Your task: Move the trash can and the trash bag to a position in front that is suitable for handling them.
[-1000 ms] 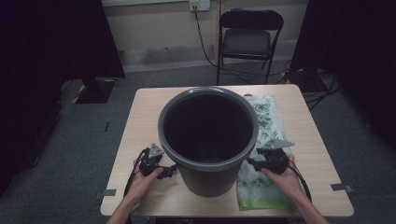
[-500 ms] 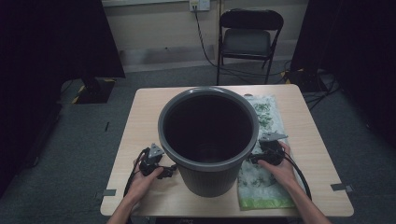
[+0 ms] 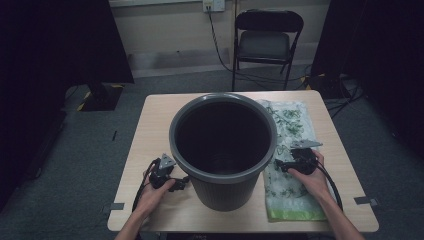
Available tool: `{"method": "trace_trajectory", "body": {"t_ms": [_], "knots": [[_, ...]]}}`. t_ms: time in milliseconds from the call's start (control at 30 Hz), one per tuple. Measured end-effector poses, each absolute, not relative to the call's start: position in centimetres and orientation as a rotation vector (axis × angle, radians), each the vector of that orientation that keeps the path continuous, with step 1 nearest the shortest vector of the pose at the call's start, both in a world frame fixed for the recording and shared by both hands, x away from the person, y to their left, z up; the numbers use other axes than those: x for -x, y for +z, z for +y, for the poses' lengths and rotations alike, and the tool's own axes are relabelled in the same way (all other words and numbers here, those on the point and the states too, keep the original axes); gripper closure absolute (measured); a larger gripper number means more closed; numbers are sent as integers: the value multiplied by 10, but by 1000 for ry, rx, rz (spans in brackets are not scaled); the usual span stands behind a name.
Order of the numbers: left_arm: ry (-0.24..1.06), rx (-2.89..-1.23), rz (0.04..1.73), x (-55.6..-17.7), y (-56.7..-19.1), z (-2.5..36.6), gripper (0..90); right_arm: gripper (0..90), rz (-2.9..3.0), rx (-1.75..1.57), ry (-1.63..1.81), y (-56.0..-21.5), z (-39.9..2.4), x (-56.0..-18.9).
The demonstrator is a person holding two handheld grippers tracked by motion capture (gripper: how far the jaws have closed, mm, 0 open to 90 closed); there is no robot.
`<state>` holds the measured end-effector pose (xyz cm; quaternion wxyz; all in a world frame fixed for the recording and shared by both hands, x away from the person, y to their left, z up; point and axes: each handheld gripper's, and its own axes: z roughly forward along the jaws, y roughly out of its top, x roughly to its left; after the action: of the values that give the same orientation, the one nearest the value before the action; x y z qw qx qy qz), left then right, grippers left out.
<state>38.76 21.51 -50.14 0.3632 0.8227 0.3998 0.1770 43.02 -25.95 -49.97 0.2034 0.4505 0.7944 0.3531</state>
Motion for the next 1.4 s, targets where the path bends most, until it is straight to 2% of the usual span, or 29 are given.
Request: {"method": "trace_trajectory", "body": {"t_ms": [533, 767, 900, 1000, 1100, 1167, 1400], "knots": [[464, -2113, 1040, -386, -501, 214, 147, 217, 2186, -1301, 973, -499, -275, -438], [438, -2148, 1078, -388, -496, 214, 185, 222, 2188, -1342, 966, -488, -269, -425], [347, -2101, 1089, -388, -483, 218, 180, 221, 2193, -1322, 955, -485, -265, -407], [316, -2026, 1084, -385, -471, 223, 227, 220, 2199, -1336, 961, -491, -266, -401], [315, -1993, 1053, -382, -455, 227, 234, 214, 2208, -1336, 945, -494, -265, -398], [317, -1977, 1027, -381, -447, 229, 287, 207, 2187, -1335, 952, -495, -265, -398], [288, -1945, 956, -376, -418, 235, 273, 186, 2166, -1318, 942, -499, -267, -397]]}}
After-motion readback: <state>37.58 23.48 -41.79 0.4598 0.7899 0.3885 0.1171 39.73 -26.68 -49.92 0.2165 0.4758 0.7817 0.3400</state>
